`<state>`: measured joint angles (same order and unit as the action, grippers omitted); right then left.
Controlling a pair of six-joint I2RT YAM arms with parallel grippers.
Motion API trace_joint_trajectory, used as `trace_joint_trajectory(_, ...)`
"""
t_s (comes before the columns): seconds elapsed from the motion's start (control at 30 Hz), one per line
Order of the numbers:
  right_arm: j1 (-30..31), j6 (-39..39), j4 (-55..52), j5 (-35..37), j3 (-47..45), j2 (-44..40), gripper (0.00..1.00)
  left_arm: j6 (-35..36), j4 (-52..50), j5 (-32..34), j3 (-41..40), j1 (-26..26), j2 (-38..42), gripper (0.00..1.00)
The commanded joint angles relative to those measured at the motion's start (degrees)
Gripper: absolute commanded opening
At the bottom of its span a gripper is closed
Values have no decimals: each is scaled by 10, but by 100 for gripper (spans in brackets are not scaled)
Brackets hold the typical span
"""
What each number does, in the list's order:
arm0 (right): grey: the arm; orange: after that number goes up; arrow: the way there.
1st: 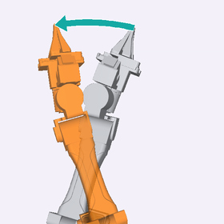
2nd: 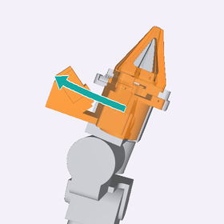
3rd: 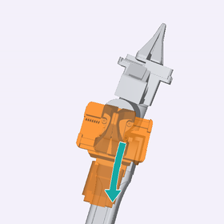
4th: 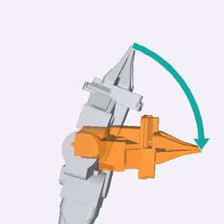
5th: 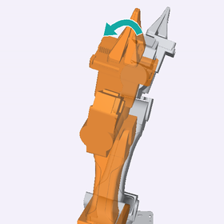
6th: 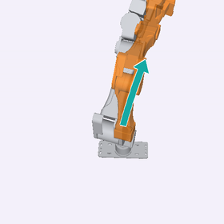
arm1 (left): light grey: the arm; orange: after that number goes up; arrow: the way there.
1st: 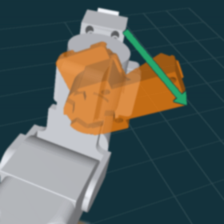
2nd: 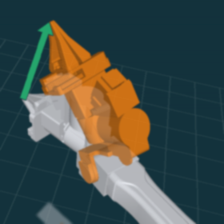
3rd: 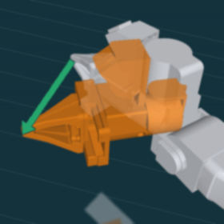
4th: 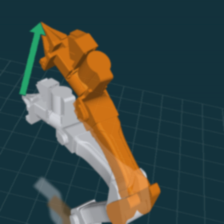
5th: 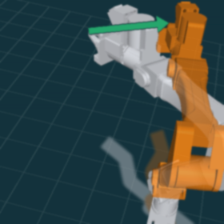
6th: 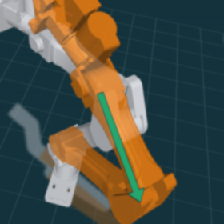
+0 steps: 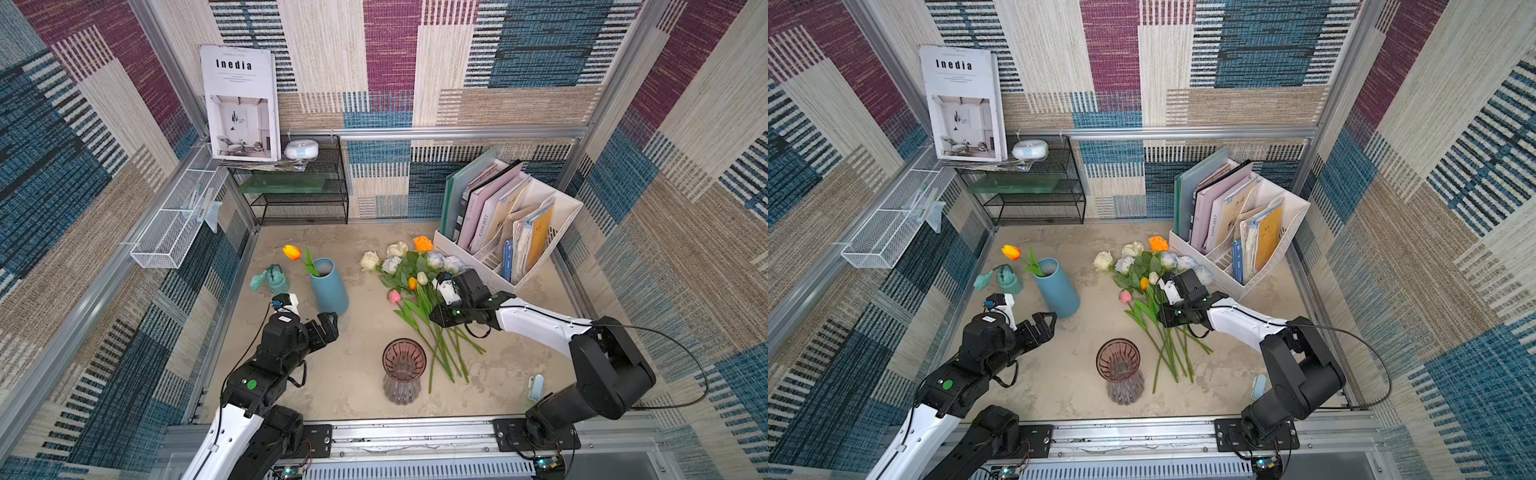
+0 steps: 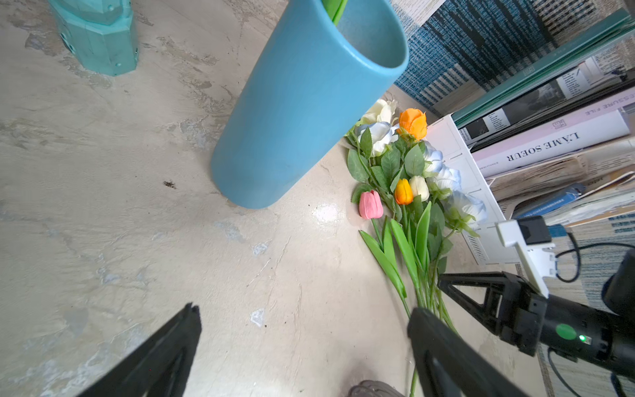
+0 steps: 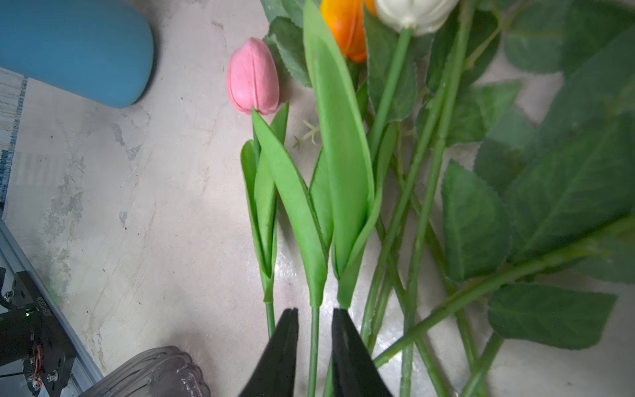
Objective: Arrange the flowers in different vases according to their variety
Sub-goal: Pick up the flower at the center of the board.
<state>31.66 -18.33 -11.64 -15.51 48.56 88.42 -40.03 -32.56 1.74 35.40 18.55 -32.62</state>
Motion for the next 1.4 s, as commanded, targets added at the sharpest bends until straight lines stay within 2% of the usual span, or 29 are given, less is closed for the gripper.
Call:
trace_joint_trajectory(0.0,0,2,4,-11,-9,11,28,-2,11,-4,-5,0,2,99)
trace_joint_trajectory(0.33,0,3,15,-16,-6,34,24,-4,14,-5,-17,0,9,99)
trace_joint_trajectory(0.43,0,7,13,-15,3,37,19,-5,13,-5,-18,0,11,99)
trace_joint_trajectory(0.6,0,13,18,-6,6,19,0,-5,14,-8,-21,-1,20,99)
trace_joint_trajectory(0.97,0,32,57,19,13,-107,0,-11,14,-1,-35,-1,46,99)
trace_joint_trajectory(1.1,0,39,92,22,53,-141,0,-14,13,9,-46,0,73,99)
trace_joint_trajectory(1.2,0,38,128,1,96,-142,0,-16,6,18,-55,0,91,99)
trace_joint_trajectory(1.37,7,2,259,-66,161,-108,0,-22,-4,30,-70,0,113,99)
